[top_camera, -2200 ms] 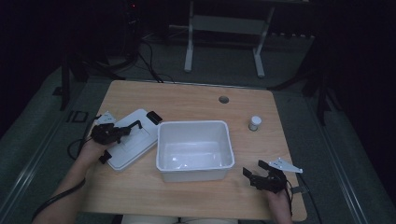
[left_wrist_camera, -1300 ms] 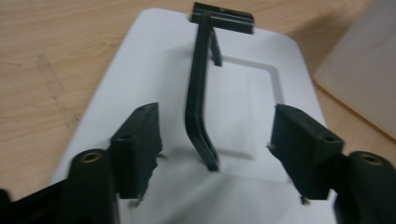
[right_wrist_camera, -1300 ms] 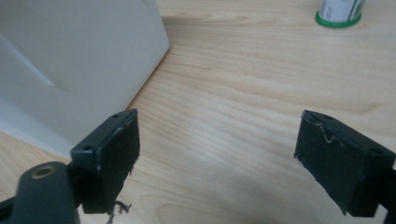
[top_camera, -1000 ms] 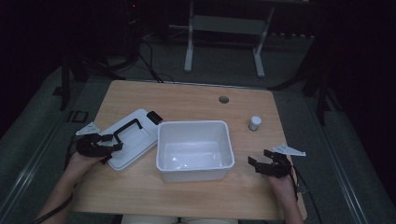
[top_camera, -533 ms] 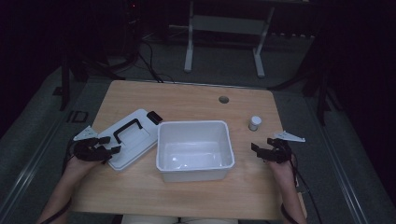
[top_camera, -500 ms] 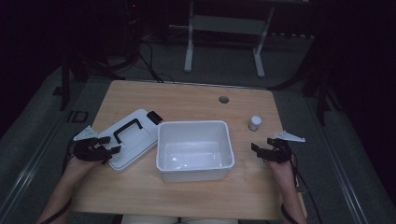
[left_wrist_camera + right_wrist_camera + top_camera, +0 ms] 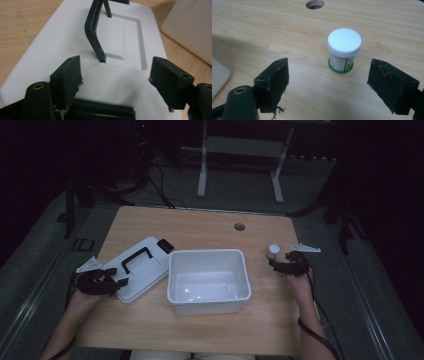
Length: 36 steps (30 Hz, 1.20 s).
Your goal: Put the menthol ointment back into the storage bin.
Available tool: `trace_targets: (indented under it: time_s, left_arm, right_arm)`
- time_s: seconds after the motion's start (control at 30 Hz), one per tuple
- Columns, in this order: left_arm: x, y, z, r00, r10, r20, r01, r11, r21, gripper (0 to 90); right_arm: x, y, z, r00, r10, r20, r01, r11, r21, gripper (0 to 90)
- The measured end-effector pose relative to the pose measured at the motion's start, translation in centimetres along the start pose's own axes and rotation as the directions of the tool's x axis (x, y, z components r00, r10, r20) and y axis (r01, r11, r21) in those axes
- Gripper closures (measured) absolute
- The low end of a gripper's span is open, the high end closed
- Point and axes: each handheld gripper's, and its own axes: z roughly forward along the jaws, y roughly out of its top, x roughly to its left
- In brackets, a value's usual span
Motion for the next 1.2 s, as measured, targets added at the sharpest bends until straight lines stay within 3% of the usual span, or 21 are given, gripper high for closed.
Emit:
trace_targets:
  time_s: [0.17, 0.3, 0.33, 0.5, 0.63, 0.8, 0.83, 0.93, 0.97, 1.07, 1.2]
  left_arm:
    - [0.0, 0.0, -0.1, 0.9999, -0.009, -0.004, 0.009, 0.9999, -0.011, 15.8]
    - [0.2, -0.1, -0.2, 0.9996, -0.023, 0.017, 0.024, 0.9995, -0.019, 14.4]
    - [0.1, -0.1, -0.2, 0.9998, -0.021, 0.002, 0.021, 0.9996, -0.02, 14.4]
    - [0.3, -0.2, -0.4, 0.9982, -0.039, 0.045, 0.04, 0.9988, -0.028, 14.2]
    - [0.4, -0.2, -0.5, 0.9981, -0.042, 0.046, 0.044, 0.9983, -0.038, 14.2]
    - [0.4, -0.2, -0.4, 0.9973, -0.044, 0.059, 0.046, 0.9983, -0.036, 14.2]
    - [0.4, -0.2, -0.5, 0.9976, -0.042, 0.054, 0.044, 0.9983, -0.037, 14.2]
    - [0.4, -0.2, -0.4, 0.9974, -0.044, 0.057, 0.047, 0.9983, -0.036, 14.2]
    - [0.3, -0.3, -0.3, 0.9972, -0.045, 0.059, 0.047, 0.9983, -0.034, 14.2]
    - [0.3, -0.3, -0.3, 0.9973, -0.041, 0.061, 0.043, 0.9987, -0.028, 14.2]
    - [0.3, -0.3, -0.3, 0.9971, -0.048, 0.06, 0.049, 0.9983, -0.032, 14.3]
  right_arm:
    - [-0.6, 1.6, 1.0, 0.9999, 0.0, 0.016, 0.0, 1.0, 0.005, 20.6]
    - [-0.8, 2.4, 1.6, 0.9996, 0.002, 0.029, -0.003, 1.0, 0.017, 20.7]
    - [-0.9, 2.6, 1.8, 0.9993, 0.005, 0.036, -0.005, 1.0, 0.023, 20.6]
    - [-1.6, 3.7, 2.8, 0.9984, 0.018, 0.054, -0.019, 0.999, 0.03, 20.6]
    - [-2.0, 4.2, 3.8, 0.9979, 0.029, 0.058, -0.033, 0.998, 0.06, 21.0]
    - [-1.9, 3.9, 4.5, 0.9968, 0.032, 0.073, -0.04, 0.993, 0.107, 25.9]
    - [-1.7, 3.7, 4.5, 0.9966, 0.026, 0.078, -0.035, 0.992, 0.121, 31.5]
    - [-1.6, 3.4, 4.6, 0.998, 0.02, 0.059, -0.028, 0.991, 0.13, 35.0]
    - [-1.4, 3.3, 4.7, 0.9987, 0.011, 0.049, -0.018, 0.99, 0.14, 44.0]
    - [-1.3, 3.3, 4.7, 0.9983, 0.002, 0.058, -0.011, 0.988, 0.151, 49.8]
    - [-0.8, 3.4, 4.3, 0.9983, -0.018, 0.056, 0.009, 0.987, 0.162, 50.2]
